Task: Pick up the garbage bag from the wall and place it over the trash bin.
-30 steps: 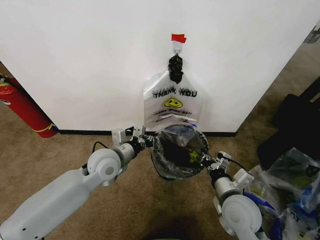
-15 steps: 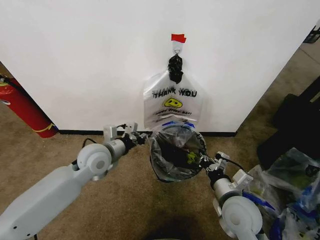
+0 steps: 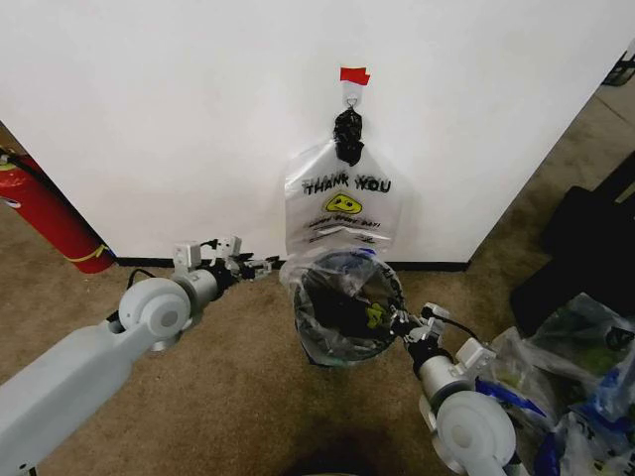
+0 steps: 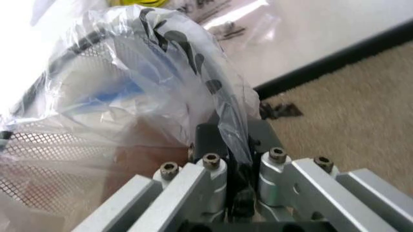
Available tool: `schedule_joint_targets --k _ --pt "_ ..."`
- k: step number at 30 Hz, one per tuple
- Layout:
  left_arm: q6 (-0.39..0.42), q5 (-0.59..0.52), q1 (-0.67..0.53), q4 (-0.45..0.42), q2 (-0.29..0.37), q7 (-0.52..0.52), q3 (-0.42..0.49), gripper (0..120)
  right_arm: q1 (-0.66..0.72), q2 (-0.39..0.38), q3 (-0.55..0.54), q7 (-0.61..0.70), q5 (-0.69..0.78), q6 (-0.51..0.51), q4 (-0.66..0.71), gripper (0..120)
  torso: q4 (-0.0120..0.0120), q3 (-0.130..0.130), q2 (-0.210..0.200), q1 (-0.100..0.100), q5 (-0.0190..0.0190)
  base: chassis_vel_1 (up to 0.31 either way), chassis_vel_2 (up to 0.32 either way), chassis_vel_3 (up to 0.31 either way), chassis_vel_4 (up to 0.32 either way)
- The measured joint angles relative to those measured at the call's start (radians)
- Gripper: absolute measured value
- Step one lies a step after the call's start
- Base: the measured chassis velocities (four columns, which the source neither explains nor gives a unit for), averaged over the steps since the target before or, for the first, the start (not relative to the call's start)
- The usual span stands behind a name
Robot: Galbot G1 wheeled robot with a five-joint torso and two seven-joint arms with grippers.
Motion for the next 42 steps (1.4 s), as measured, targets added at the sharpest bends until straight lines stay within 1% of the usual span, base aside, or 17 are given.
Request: schedule_joint_targets --k 2,4,7,8,10,11,14,17,19,21,26,31,36,37,38,39,42 --pt "-0.015 -0.012 -0.009 0.033 -0.004 0.006 -0.006 98 -0.001 -0.028 0.005 -0.074 -0.023 0.047 -0.023 0 0.0 0.0 0.0 0.0 0.0001 0.0 0.0 0.0 0.0" --pt "-0.018 -0.035 -0.016 0.05 -0.008 0.012 -0.007 100 0.001 -0.049 0.009 -0.135 -0.039 0.091 -0.045 0 -0.0001 0.0 0.0 0.0 -0.0002 0.0 0.0 0.0 0.0" --pt "0.027 -0.061 -0.032 0.063 -0.021 0.044 -0.003 100 0.02 -0.085 0.01 -0.257 -0.059 0.187 -0.098 0 0.0002 0.0 0.0 0.0 0.0003 0.0 0.0 0.0 0.0" --pt "0.027 -0.061 -0.032 0.063 -0.021 0.044 -0.003 100 0.02 -0.085 0.01 -0.257 -0.059 0.187 -0.098 0 0.0002 0.0 0.0 0.0 0.0003 0.0 0.0 0.0 0.0" --pt "0.06 -0.063 -0.054 0.085 -0.046 0.073 0.011 100 0.037 -0.108 0.006 -0.353 -0.075 0.273 -0.145 0 0.0 0.0 0.0 0.0 0.0 0.0 0.0 0.0 0.0" --pt "0.064 -0.064 -0.057 0.089 -0.05 0.075 0.013 100 0.04 -0.112 0.006 -0.369 -0.079 0.285 -0.153 0 0.0 0.0 0.0 0.0 -0.0002 0.0 0.0 0.0 0.0" --pt "0.082 -0.093 -0.092 0.127 -0.093 0.099 0.023 100 0.058 -0.135 0.004 -0.465 -0.1 0.35 -0.195 0 -0.0002 0.0 0.0 0.0 0.0 0.0 0.0 0.0 0.0" --pt "0.083 -0.107 -0.102 0.132 -0.102 0.131 0.026 100 0.06 -0.144 0.004 -0.487 -0.107 0.363 -0.205 0 -0.0001 0.0 0.0 0.0 0.0001 0.0 0.0 0.0 0.0" --pt "0.081 -0.113 -0.112 0.137 -0.11 0.189 0.032 100 0.061 -0.154 0.005 -0.503 -0.11 0.368 -0.209 0 -0.0001 0.0 0.0 0.0 0.0001 0.0 0.0 0.0 0.0" --pt "0.08 -0.123 -0.118 0.142 -0.118 0.221 0.035 100 0.063 -0.157 0.005 -0.504 -0.111 0.367 -0.209 0 0.0 0.0 0.0 0.0 0.0001 0.0 0.0 0.0 0.0" --pt "0.073 -0.142 -0.131 0.153 -0.131 0.266 0.039 100 0.064 -0.16 0.004 -0.497 -0.108 0.359 -0.207 0 -0.0002 0.0 0.0 0.0 0.0001 0.0 0.0 0.0 0.0" --pt "0.068 -0.114 -0.135 0.16 -0.13 0.294 0.062 99 0.062 -0.16 0.007 -0.489 -0.099 0.354 -0.202 0 0.0001 0.0 0.0 0.0 -0.0001 0.0 0.0 0.0 0.0" --pt "0.029 -0.079 -0.131 0.17 -0.133 0.331 0.087 82 0.065 -0.162 0.002 -0.456 -0.11 0.323 -0.186 0 0.0 0.0 0.0 0.0 0.0 0.0 0.0 0.0 0.0" --pt "0.029 -0.079 -0.131 0.17 -0.133 0.331 0.087 82 0.065 -0.162 0.002 -0.456 -0.11 0.323 -0.186 0 0.0 0.0 0.0 0.0 0.0 0.0 0.0 0.0 0.0" --pt "0.024 -0.078 -0.129 0.167 -0.133 0.338 0.087 75 0.068 -0.163 0.002 -0.448 -0.11 0.318 -0.185 0 0.0 0.0 0.0 0.0 0.0 0.0 0.0 0.0 0.0" --pt "0.023 -0.078 -0.129 0.166 -0.133 0.34 0.088 73 0.069 -0.164 0.002 -0.445 -0.109 0.318 -0.184 0 0.0 0.0 0.0 0.0 0.0 0.0 0.0 0.0 0.0" --pt "0.021 -0.079 -0.129 0.161 -0.13 0.351 0.088 59 0.069 -0.169 0.004 -0.437 -0.103 0.312 -0.183 0 0.0 0.0 0.0 0.0 0.0 0.0 0.0 0.0 0.0"
